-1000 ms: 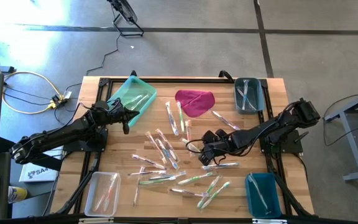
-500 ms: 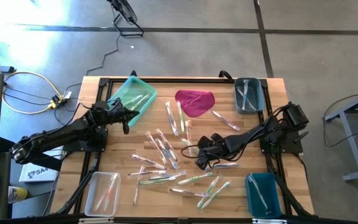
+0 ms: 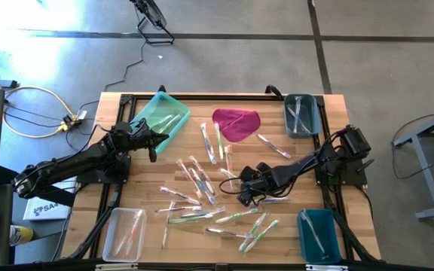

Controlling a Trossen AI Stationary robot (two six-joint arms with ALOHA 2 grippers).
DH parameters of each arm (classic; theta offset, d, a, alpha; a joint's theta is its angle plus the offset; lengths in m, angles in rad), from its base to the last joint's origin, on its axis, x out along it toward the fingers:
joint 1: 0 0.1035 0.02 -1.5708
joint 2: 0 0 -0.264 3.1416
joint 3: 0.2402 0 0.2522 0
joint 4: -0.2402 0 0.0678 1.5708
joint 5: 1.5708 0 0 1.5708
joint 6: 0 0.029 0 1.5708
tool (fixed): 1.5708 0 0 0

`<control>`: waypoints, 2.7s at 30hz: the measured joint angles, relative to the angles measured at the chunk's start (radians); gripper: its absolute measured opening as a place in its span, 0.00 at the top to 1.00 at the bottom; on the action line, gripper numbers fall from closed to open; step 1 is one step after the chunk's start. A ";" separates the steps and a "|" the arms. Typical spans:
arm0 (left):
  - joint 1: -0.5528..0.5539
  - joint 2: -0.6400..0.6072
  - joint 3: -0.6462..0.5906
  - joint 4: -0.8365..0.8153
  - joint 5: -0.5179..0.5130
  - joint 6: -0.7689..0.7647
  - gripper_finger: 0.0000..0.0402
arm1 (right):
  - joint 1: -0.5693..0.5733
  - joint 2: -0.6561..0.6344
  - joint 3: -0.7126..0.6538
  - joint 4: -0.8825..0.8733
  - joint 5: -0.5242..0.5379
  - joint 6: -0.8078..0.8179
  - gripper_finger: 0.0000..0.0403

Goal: Pick & Place Toothbrushes
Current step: Put the green toothbrush to the green bin

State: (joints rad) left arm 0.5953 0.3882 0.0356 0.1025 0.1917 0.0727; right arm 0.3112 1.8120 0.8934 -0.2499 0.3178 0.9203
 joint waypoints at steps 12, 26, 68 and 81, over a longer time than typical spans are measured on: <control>0.000 0.000 0.000 0.000 -0.003 0.000 1.00 | 0.002 -0.004 -0.002 0.007 0.008 0.003 0.90; 0.000 0.000 0.000 0.000 -0.003 0.000 1.00 | 0.002 -0.037 -0.005 0.019 -0.026 0.002 0.95; 0.000 0.000 0.000 0.044 0.030 -0.122 1.00 | -0.068 -0.253 -0.002 0.347 0.156 -0.492 0.95; 0.000 0.000 0.000 0.182 0.371 -0.155 0.78 | -0.151 -0.253 -0.002 0.407 0.073 -0.663 0.95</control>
State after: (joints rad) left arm 0.5949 0.3885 0.0353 0.2844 0.5624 -0.0826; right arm 0.1601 1.5585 0.8913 0.1573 0.3908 0.2568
